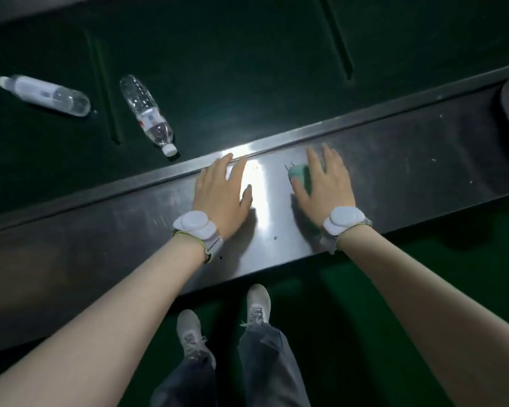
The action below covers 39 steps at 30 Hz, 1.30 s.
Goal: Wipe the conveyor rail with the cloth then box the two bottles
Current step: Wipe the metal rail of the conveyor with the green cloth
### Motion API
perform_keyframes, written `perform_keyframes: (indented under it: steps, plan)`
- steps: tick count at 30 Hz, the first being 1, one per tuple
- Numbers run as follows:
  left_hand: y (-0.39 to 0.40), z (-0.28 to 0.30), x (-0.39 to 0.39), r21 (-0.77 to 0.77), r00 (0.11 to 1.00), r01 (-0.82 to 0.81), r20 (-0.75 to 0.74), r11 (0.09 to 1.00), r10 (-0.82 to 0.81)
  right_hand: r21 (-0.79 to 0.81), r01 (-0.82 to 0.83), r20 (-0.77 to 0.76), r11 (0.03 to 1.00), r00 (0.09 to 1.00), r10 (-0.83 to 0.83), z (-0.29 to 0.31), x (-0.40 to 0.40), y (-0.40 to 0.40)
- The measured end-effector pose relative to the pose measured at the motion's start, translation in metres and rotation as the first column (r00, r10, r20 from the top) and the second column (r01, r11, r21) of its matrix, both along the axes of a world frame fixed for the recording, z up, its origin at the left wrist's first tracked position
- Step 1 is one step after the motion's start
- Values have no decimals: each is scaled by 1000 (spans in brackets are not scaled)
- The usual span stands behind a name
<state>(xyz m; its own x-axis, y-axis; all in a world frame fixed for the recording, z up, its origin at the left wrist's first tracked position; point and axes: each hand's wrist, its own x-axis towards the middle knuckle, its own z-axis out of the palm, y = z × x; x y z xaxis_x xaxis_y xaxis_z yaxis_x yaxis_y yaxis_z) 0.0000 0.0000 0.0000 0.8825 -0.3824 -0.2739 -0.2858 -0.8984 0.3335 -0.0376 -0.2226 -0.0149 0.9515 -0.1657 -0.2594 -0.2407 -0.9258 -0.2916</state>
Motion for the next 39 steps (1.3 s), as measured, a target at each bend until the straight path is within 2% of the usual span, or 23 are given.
perform_keyframes:
  steps: [3, 7, 10, 20, 26, 32, 39]
  plan:
    - [1, -28, -8, 33, 1000, -6, -10, 999, 6, -38, 25, -70, 999, 997, -27, -30, -9, -8]
    - [3, -49, -13, 90, 996, 17, -88, 996, -9, -92, -10, -69, 996, 998, 4, -54, -12, -7]
    - [0, -55, -10, 91, 996, 9, -91, 996, -1, -115, -1, -77, 993, 997, -8, -66, -9, -4]
    - [0, -57, -12, 1, 997, -52, -48, 999, 52, -196, -10, 68, 980, 997, 24, -99, -17, -9]
    - [14, -58, -17, -36, 993, -116, -39, 993, 115, -113, 62, 185, 992, 982, -40, -110, -19, -6]
    - [36, -54, -25, -58, 972, -231, -64, 971, 227, 104, 172, 160, 980, 969, -187, -107, -11, 12]
    - [85, -56, -39, -44, 948, -316, -48, 948, 314, 393, 103, 130, 914, 978, -166, -98, -14, 120]
